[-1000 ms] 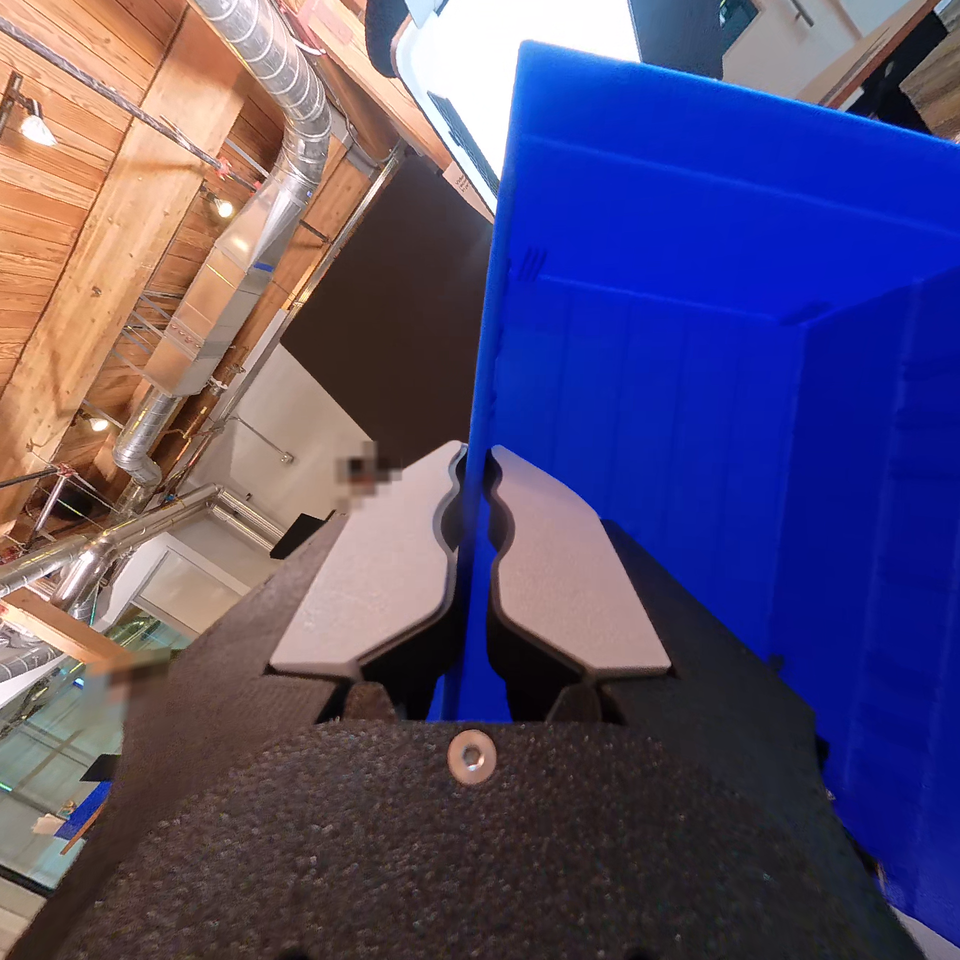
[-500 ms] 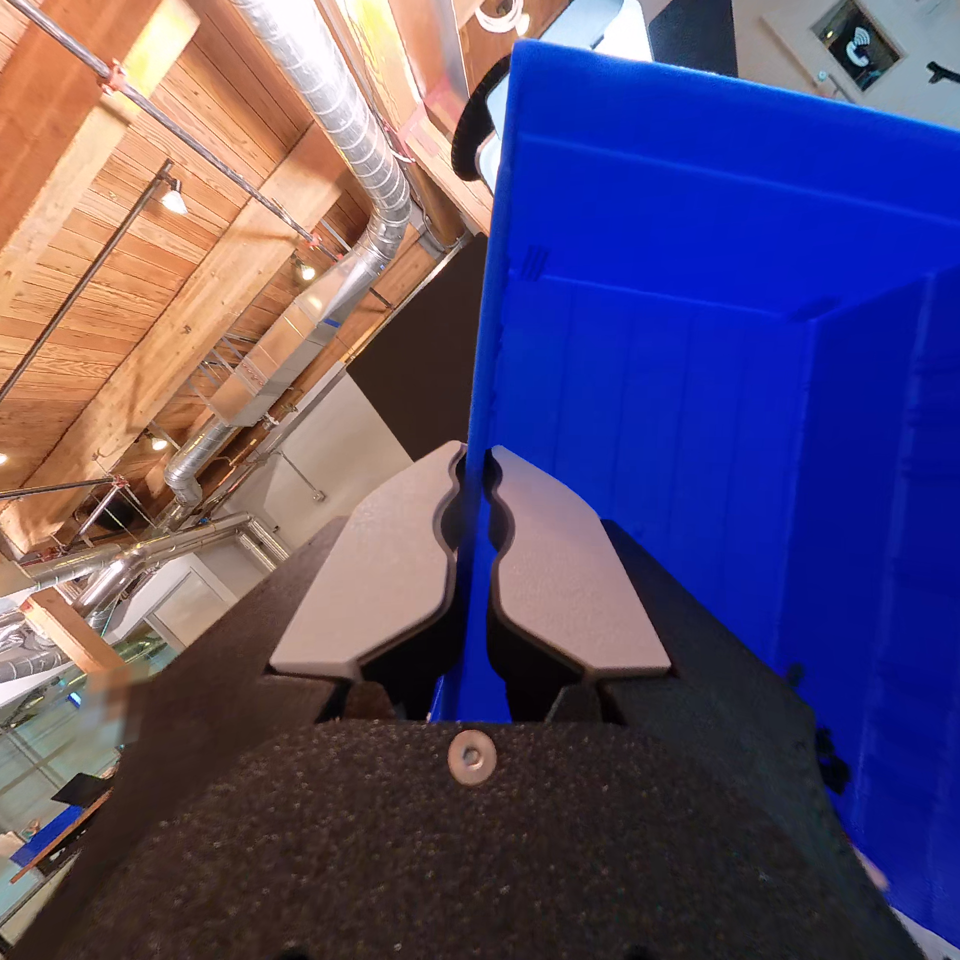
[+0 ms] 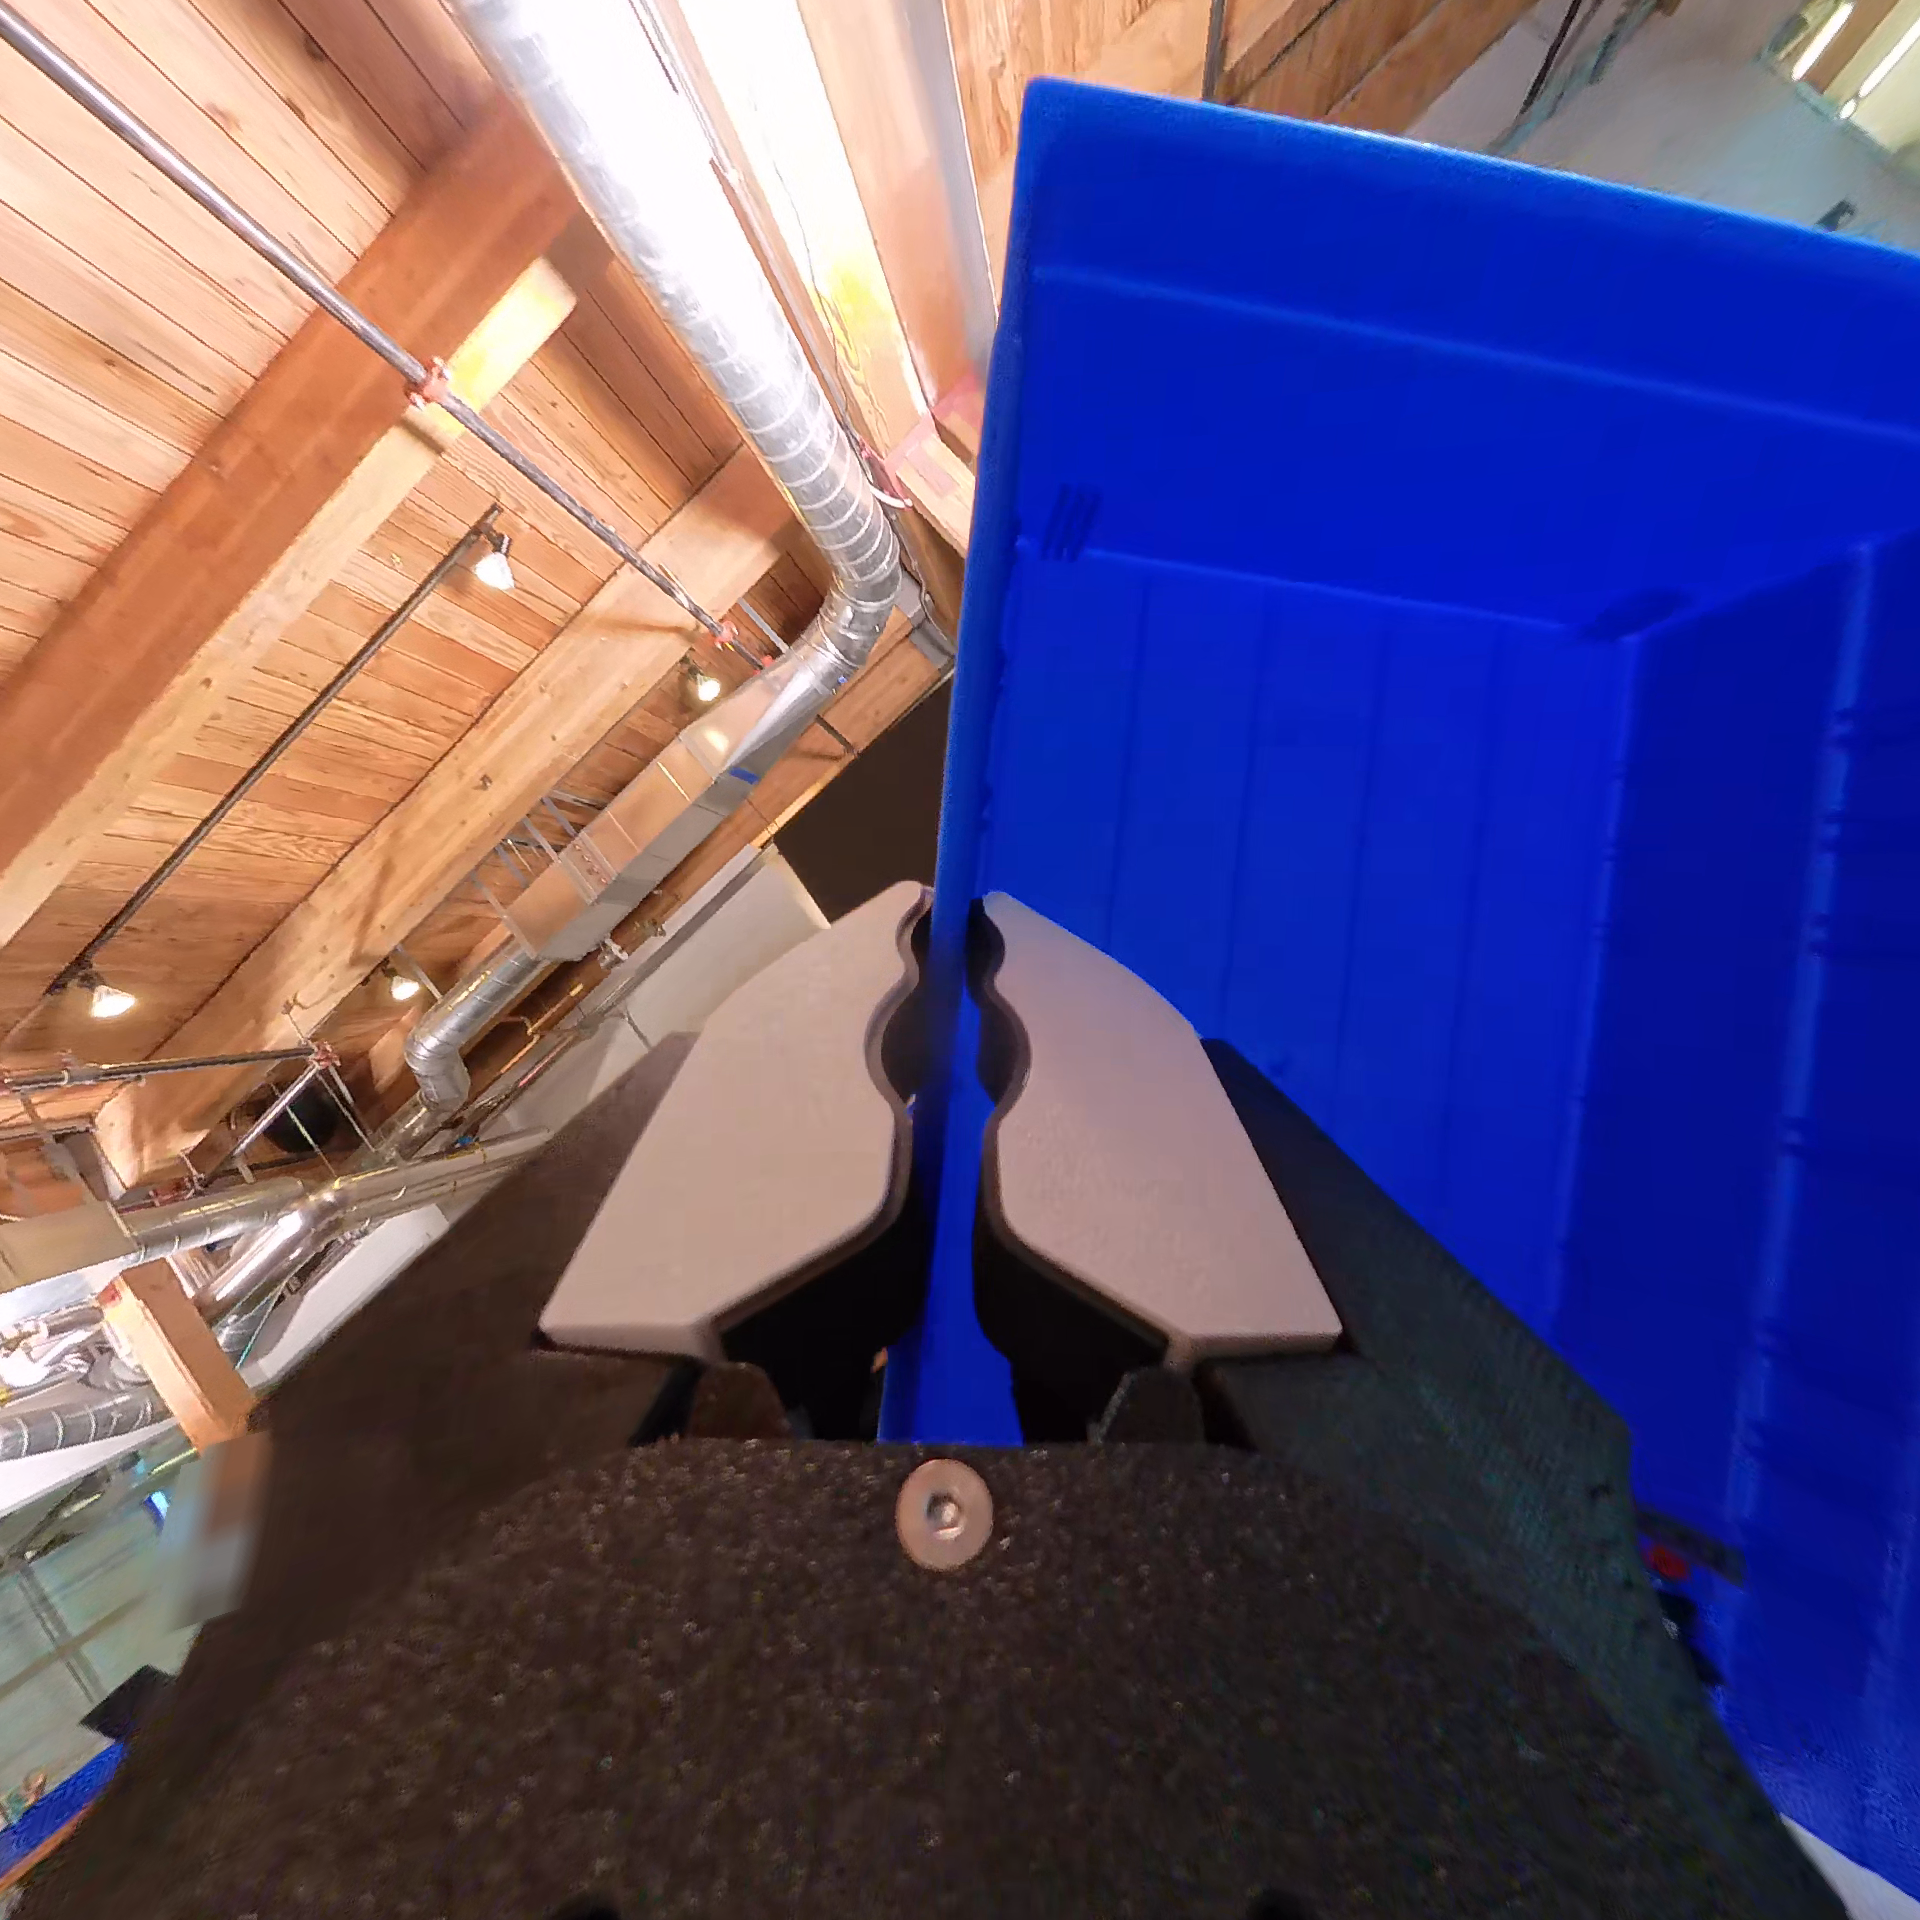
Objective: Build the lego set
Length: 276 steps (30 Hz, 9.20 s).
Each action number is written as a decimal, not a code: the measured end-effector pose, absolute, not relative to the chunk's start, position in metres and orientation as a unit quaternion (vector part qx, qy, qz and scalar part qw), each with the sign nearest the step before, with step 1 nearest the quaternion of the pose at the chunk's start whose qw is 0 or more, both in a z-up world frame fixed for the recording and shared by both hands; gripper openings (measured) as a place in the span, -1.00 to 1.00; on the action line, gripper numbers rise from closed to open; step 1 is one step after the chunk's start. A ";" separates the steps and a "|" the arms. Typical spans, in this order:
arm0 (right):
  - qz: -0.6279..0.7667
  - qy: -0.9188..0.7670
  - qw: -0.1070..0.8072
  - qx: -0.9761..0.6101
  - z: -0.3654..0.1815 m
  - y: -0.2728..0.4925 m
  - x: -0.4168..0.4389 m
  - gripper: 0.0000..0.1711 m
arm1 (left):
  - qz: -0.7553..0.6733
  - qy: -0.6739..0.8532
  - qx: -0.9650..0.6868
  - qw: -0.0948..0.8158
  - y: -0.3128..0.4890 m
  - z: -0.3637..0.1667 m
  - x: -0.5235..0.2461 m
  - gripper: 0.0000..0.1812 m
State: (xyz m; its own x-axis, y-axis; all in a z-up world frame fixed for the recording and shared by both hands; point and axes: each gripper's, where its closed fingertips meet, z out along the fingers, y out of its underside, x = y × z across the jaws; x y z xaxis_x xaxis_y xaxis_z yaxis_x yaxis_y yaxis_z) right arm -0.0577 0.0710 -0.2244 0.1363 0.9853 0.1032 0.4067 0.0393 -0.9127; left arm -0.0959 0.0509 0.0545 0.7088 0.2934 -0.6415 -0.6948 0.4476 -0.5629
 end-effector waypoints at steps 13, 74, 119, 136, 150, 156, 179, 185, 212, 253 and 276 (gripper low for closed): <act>0.330 -0.545 0.449 -0.627 -0.226 0.074 -0.055 -1.00 | 0.313 0.236 -0.390 0.833 0.034 0.052 -0.097 -0.94; 0.302 -0.625 0.470 -0.546 -0.223 0.059 -0.034 -1.00 | -0.024 -0.353 -0.859 0.371 0.038 -0.194 -0.563 -0.93; 0.352 -0.615 0.443 -0.549 -0.222 0.086 0.007 -1.00 | -0.267 0.507 -0.713 0.404 0.062 -0.260 -0.073 -0.99; 0.378 -0.600 0.406 -0.576 -0.226 0.086 0.007 -1.00 | -0.284 0.502 -0.704 0.414 0.062 -0.253 -0.069 -0.99; 0.364 -0.608 0.375 -0.597 -0.237 0.088 0.012 -0.83 | -0.279 0.507 -0.695 0.427 0.062 -0.248 -0.074 -0.95; 0.362 -0.622 0.380 -0.581 -0.239 0.075 -0.005 -1.00 | -0.290 0.513 -0.694 0.413 0.056 -0.250 -0.061 -0.99; 0.413 -0.603 0.356 -0.582 -0.231 0.072 0.001 -1.00 | -0.265 0.539 -0.674 0.430 0.054 -0.250 -0.065 -0.99; 0.411 -0.590 0.366 -0.591 -0.227 0.084 0.012 -1.00 | -0.257 0.526 -0.681 0.440 0.062 -0.244 -0.083 -0.99; 0.393 -0.622 0.345 -0.583 -0.240 0.071 0.003 -1.00 | -0.260 0.552 -0.674 0.416 0.051 -0.245 -0.079 -0.99; 0.396 -0.613 0.349 -0.587 -0.234 0.074 0.007 -0.96 | -0.266 0.535 -0.663 0.452 0.052 -0.231 -0.077 -0.90; 0.370 -0.658 0.401 -0.518 -0.226 0.044 -0.018 -0.91 | -0.265 0.566 -0.634 0.456 0.036 -0.230 -0.044 -0.94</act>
State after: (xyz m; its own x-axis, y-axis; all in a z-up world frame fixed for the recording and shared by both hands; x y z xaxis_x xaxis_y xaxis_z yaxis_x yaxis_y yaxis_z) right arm -0.0184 0.0443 -0.2261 -0.1406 0.9795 0.1444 0.3851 0.1884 -0.9035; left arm -0.0443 0.0358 -0.2297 0.2197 -0.9588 -0.1801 -0.4757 0.0559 -0.8779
